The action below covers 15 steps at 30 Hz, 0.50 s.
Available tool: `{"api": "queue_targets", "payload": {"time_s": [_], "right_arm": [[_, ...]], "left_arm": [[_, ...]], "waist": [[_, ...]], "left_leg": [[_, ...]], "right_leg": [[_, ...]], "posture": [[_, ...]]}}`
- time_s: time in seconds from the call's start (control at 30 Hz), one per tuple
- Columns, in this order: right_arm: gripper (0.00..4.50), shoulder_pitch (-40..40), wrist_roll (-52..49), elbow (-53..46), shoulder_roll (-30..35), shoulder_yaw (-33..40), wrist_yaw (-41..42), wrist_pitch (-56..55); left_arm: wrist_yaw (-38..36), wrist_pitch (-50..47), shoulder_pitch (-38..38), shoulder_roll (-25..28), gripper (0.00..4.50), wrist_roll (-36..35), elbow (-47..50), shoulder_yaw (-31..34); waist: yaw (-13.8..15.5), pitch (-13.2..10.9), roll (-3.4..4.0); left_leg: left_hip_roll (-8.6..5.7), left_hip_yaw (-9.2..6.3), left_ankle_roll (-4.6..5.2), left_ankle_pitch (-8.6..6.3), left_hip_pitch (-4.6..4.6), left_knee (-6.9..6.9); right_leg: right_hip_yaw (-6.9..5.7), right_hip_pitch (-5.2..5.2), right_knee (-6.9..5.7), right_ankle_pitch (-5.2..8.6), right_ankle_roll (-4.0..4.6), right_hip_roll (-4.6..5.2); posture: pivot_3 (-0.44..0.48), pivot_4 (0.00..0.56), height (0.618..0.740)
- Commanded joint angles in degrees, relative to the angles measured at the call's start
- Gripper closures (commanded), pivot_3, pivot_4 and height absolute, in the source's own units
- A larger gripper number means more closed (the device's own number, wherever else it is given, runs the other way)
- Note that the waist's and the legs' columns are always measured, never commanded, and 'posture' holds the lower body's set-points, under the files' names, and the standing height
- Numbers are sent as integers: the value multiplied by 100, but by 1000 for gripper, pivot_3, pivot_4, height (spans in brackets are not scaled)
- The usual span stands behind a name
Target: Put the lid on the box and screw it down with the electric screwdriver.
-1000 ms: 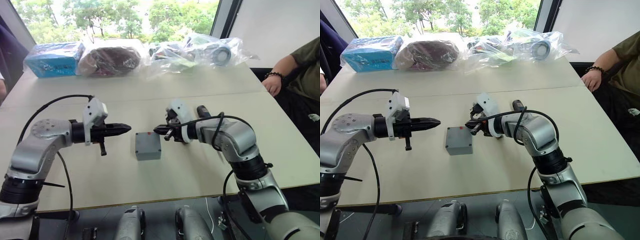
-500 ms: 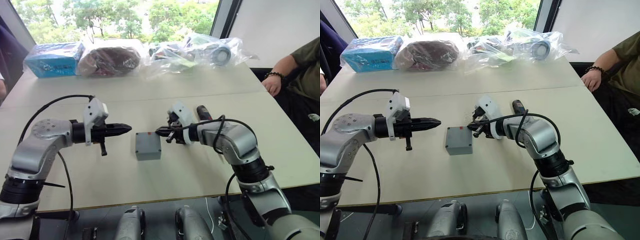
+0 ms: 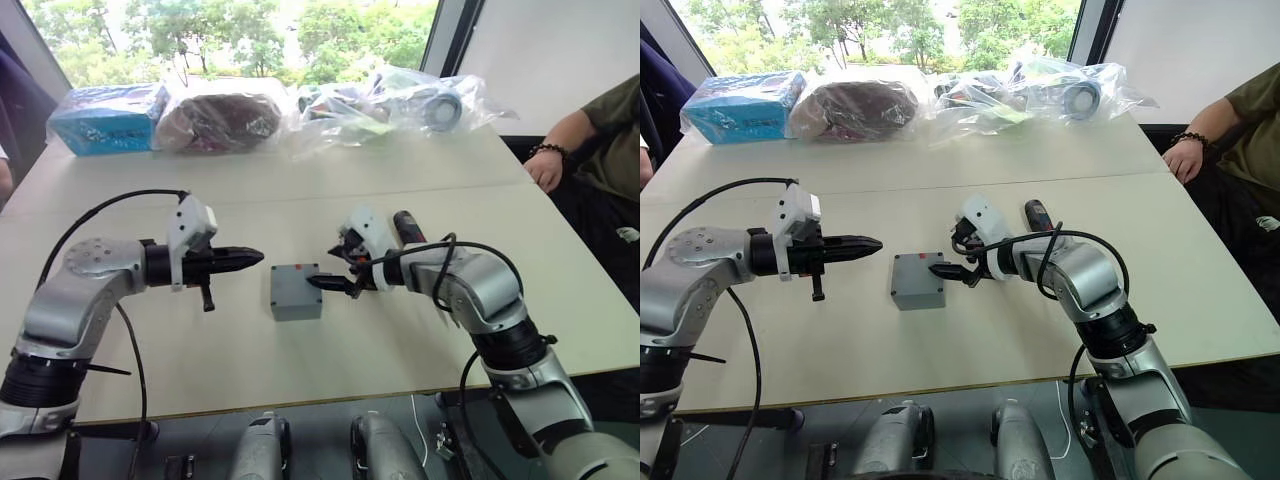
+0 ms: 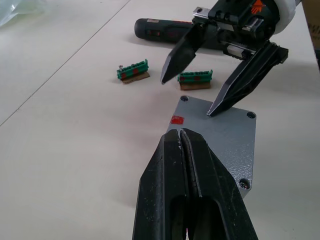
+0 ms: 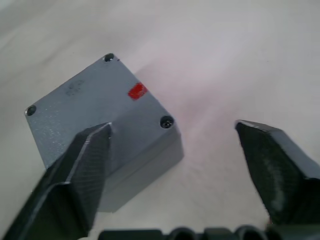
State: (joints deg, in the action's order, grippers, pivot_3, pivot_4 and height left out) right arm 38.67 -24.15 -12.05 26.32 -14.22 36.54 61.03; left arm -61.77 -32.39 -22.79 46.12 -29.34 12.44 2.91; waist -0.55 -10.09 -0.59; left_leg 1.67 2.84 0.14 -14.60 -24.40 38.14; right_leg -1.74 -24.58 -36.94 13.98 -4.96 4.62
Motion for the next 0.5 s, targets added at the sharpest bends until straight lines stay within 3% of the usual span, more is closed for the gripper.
{"api": "queue_targets", "payload": {"time_s": [0.03,0.2,0.5], "right_arm": [[12,106,-85,-386,451,505,70,173],[12,536,117,-280,1208,745,-94,689],[12,1704,292,882,2232,-332,236,2345]], "left_arm": [[-10,-36,-140,-9,4500,-133,224,31],[-49,-94,-301,-93,4500,-283,367,41],[-68,-188,-768,-344,4500,-587,629,-54]], "waist": [[5,0,-1],[-8,-2,0],[-21,-3,2]], "left_leg": [[0,0,0,0,0,0],[0,0,0,0,0,0],[0,1,0,0,0,-3]], "right_leg": [[0,0,0,0,0,1],[1,-1,1,0,0,1],[3,-2,8,1,1,-2]], "posture": [[0,150,740],[0,150,740],[0,150,740]]}}
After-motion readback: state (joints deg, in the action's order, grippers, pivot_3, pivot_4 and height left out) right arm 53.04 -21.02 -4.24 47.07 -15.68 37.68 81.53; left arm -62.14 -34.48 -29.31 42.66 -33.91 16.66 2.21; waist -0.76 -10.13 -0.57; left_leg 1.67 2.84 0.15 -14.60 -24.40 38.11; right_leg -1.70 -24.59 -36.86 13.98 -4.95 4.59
